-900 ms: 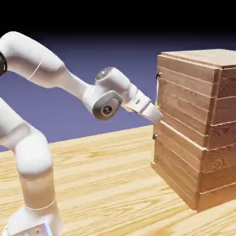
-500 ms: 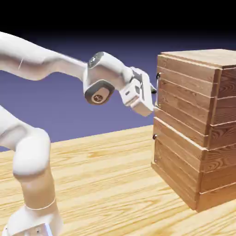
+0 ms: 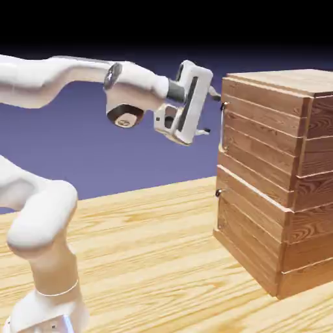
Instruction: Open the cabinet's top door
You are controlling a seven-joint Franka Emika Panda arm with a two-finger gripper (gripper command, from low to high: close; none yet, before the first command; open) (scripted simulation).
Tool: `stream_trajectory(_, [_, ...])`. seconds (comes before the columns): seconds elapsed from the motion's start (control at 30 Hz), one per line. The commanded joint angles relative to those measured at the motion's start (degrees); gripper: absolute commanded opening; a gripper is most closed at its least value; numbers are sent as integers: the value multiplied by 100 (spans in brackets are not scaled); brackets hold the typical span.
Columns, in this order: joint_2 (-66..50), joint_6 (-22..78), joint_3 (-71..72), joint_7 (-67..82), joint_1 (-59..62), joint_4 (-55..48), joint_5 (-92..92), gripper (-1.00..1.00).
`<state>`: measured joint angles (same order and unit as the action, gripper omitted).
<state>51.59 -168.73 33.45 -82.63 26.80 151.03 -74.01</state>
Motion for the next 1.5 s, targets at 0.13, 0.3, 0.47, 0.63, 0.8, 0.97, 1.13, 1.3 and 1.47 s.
stream_trajectory(0.13, [319,89,563,-676,463,-168,-1246,0])
stream_trajectory(0.3, [637,178,1126,-1353,926,-336,-2493,0])
stream_trajectory(0.47, [956,267,1689,-2029,1389,-503,-3739,0])
stream_trajectory(0.63, [1275,356,2253,-2705,1851,-671,-4985,0])
stream_trajectory(0.8, [1593,445,2816,-3382,2314,-839,-6231,0])
stream_trajectory(0.97, [1912,533,3379,-4058,2777,-1007,-7477,0])
stream_trajectory(1.13, [2232,623,3943,-4736,3241,-1175,-8727,0])
stream_trajectory(1.3, [2154,746,4159,-4752,3875,-1663,-8818,0])
stream_trajectory(1.47, [2102,1005,4184,-4723,4050,-1714,-8822,-100])
